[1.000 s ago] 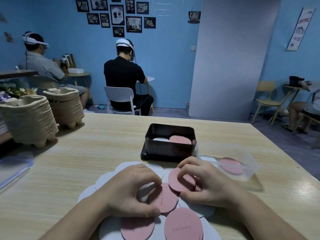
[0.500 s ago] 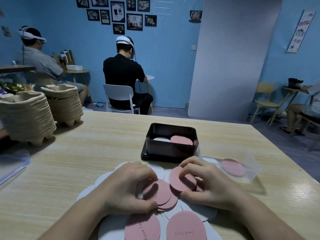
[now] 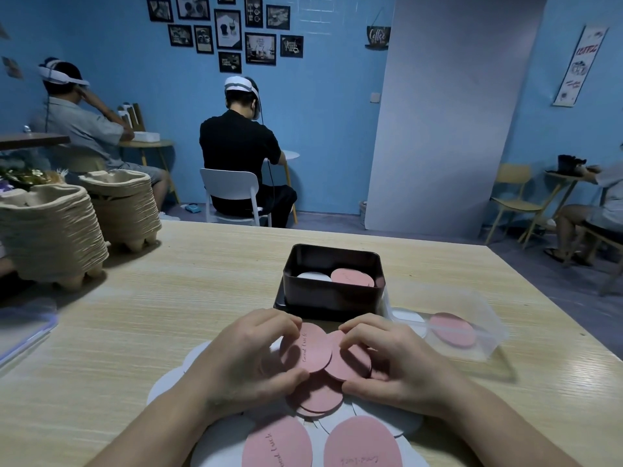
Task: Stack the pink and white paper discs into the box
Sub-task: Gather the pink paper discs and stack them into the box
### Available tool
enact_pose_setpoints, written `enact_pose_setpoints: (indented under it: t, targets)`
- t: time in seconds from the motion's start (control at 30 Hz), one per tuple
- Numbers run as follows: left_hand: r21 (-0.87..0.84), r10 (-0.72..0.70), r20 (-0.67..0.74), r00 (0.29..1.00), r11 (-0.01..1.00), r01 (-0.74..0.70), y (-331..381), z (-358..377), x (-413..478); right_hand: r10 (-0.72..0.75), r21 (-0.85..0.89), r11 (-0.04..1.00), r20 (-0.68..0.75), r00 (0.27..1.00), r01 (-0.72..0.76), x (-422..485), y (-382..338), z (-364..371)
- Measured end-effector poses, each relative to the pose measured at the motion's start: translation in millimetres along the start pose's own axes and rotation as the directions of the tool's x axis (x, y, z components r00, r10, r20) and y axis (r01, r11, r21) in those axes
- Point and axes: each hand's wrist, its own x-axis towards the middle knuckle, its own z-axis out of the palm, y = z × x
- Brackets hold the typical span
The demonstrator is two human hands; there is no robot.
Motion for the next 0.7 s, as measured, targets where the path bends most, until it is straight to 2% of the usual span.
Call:
enact_pose_setpoints:
  t: [0.37,0.53,0.7]
  targets:
    - [0.077,0.073,-0.044,0.996,0.995,-0.070,0.2,13.3,4.5,-0.065,-0.061,0.996,0.010,0.998,0.065,4.3,-1.3,9.6]
    - [0.035,0.032,-0.030,0.999,0.999,-0.030,0.1,10.6,-1.3,-0.083,-0.035,0.996,-0.052,0.995,0.082,3.4,-4.1,7.4]
    - [0.005,0.036,-0.094,0.995,0.999,-0.035,-2.7,9.9,-0.7,-0.100,-0.025,0.995,-0.112,0.989,0.098,5.1,-1.9,8.8]
